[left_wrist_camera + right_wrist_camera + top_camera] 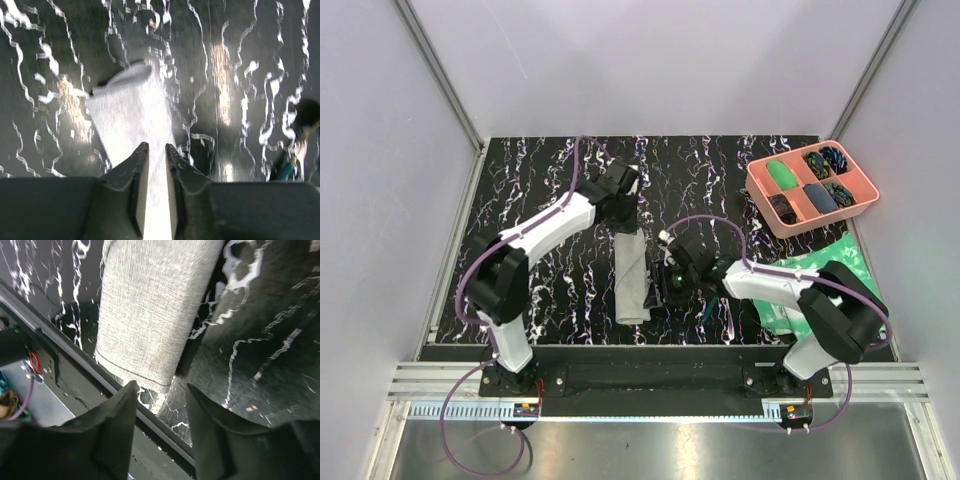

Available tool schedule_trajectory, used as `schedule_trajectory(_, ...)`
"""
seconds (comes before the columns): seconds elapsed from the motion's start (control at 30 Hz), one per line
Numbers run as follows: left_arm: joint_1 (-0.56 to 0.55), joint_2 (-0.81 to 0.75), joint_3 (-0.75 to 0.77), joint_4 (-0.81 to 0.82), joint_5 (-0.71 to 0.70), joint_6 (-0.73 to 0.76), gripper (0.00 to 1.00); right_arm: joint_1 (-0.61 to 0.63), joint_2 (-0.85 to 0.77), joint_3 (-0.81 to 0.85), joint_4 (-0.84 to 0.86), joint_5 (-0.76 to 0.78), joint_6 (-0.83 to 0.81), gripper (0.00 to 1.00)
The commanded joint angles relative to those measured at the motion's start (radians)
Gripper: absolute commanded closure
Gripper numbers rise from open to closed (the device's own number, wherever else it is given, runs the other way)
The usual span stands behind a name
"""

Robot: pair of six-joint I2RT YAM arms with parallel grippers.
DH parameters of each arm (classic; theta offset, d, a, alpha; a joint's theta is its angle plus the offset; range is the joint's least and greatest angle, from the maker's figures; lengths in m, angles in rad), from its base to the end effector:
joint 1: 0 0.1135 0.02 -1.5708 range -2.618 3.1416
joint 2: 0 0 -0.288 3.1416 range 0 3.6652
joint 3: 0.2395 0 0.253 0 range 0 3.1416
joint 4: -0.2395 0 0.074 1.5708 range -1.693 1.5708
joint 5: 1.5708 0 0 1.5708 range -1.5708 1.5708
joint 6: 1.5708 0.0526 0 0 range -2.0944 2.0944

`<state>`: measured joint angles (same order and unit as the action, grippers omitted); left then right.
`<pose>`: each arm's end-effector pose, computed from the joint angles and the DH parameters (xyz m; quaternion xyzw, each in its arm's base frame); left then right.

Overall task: Fold the napkin into a case and place the utensils inside
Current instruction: Turn over the smaller rectangle folded napkin at the center of the board, then pick up the spoon from the corner of the board.

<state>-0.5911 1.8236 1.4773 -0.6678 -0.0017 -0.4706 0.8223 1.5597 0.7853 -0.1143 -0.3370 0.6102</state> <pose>0.3409 -0.2287 0.2579 0.0577 0.9598 -0.1384 0.2374 0.1999 0.2407 0.1765 -0.1541 0.9179 0.3357 0.1450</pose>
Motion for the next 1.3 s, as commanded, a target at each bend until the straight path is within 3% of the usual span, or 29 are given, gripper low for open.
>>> schedule_trajectory(0.0,-0.029,-0.119,-0.124,0.03,0.086,-0.002,0.83,-0.04,-0.101,0.028,-0.083,0.084,0.0,0.39)
schedule_trajectory(0.07,-0.059,-0.164,-0.225,0.068,0.107,-0.023,0.85,-0.072,-0.141,0.023,-0.108,0.096,0.008,0.33)
schedule_trajectory(0.2,-0.119,-0.321,-0.402,0.158,0.137,-0.112,0.88,-0.127,-0.19,0.015,-0.162,0.092,0.005,0.0)
schedule_trajectory(0.4,-0.19,-0.475,-0.624,0.263,0.161,-0.223,0.9,-0.176,-0.205,0.013,-0.208,0.099,0.016,0.0)
schedule_trajectory(0.57,-0.2,-0.488,-0.735,0.319,0.169,-0.246,0.91,-0.296,-0.28,-0.043,-0.264,0.133,0.059,0.0)
schedule_trajectory(0.77,-0.236,-0.501,-0.788,0.329,0.143,-0.252,0.92,-0.367,-0.378,-0.063,-0.444,0.312,0.092,0.0)
schedule_trajectory(1.0,-0.25,-0.639,-0.68,0.243,0.149,-0.234,0.65,-0.405,-0.412,-0.104,-0.508,0.401,0.109,0.07)
schedule_trajectory(1.07,-0.257,-0.646,-0.637,0.261,0.175,-0.226,0.59,-0.407,-0.392,-0.104,-0.531,0.42,0.1,0.14)
schedule_trajectory(1.2,-0.33,-0.509,-0.546,0.426,0.216,-0.169,0.55,-0.413,-0.375,-0.103,-0.565,0.427,0.121,0.16)
schedule_trajectory(1.27,-0.386,-0.38,-0.454,0.454,0.121,-0.142,0.52,-0.416,-0.401,-0.092,-0.585,0.444,0.143,0.14)
